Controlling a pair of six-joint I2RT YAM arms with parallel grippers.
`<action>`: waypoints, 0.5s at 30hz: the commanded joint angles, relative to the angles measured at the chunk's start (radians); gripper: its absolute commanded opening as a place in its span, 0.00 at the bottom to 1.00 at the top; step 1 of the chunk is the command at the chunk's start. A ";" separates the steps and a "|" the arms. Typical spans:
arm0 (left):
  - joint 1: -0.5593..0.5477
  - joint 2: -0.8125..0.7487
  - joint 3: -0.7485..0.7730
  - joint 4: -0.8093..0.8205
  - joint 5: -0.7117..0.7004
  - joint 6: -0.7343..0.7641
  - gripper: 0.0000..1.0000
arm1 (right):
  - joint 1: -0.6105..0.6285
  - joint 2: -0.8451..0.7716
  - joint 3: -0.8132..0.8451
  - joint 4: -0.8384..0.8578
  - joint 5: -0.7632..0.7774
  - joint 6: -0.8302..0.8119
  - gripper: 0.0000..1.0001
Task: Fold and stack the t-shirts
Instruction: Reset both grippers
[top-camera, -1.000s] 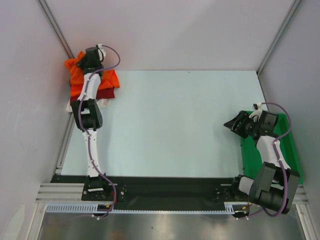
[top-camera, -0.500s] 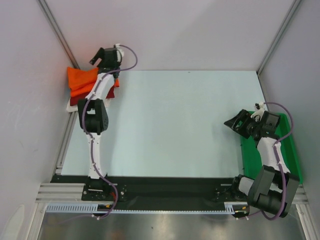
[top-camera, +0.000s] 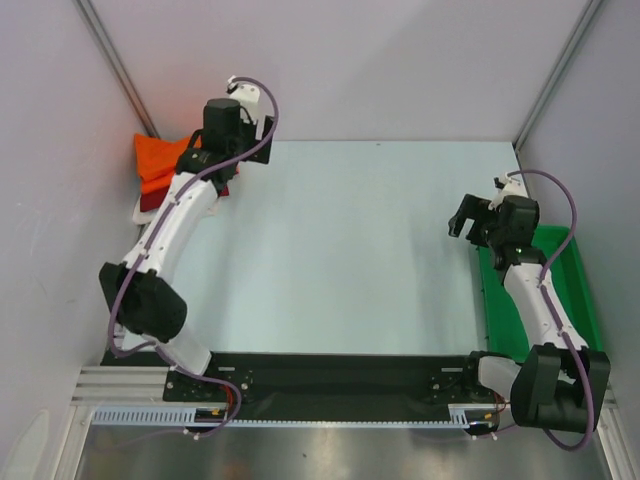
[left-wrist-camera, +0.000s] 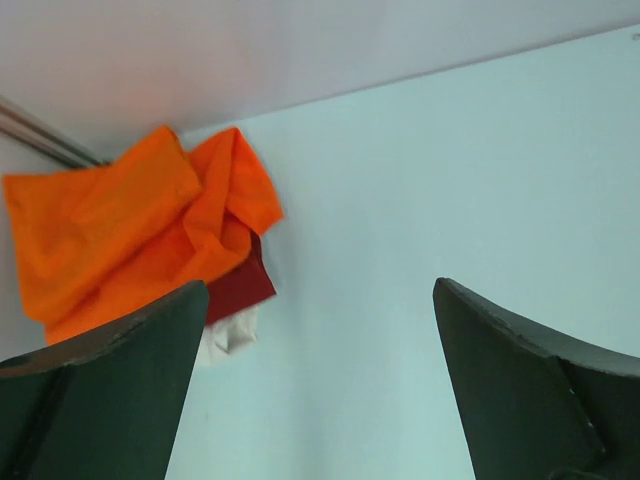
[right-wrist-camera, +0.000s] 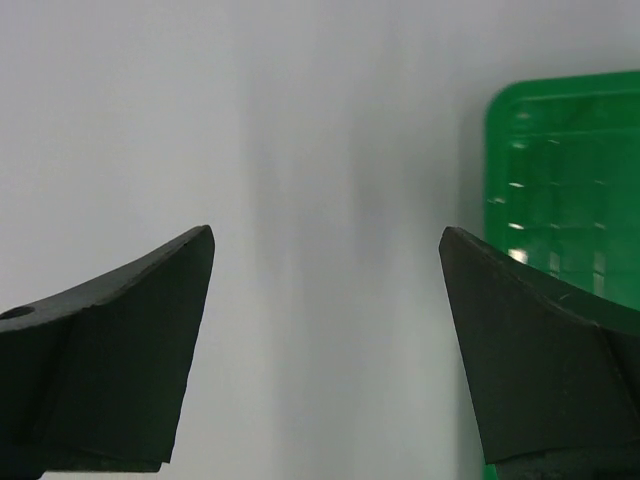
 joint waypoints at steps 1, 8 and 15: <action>0.007 -0.127 -0.146 0.056 0.121 -0.113 1.00 | 0.033 -0.028 0.059 -0.033 0.373 -0.100 1.00; 0.005 -0.248 -0.298 0.108 0.118 -0.126 1.00 | 0.128 -0.111 0.091 -0.151 0.495 -0.157 1.00; 0.005 -0.353 -0.432 0.176 0.110 -0.129 1.00 | 0.162 -0.162 0.059 -0.160 0.426 -0.088 1.00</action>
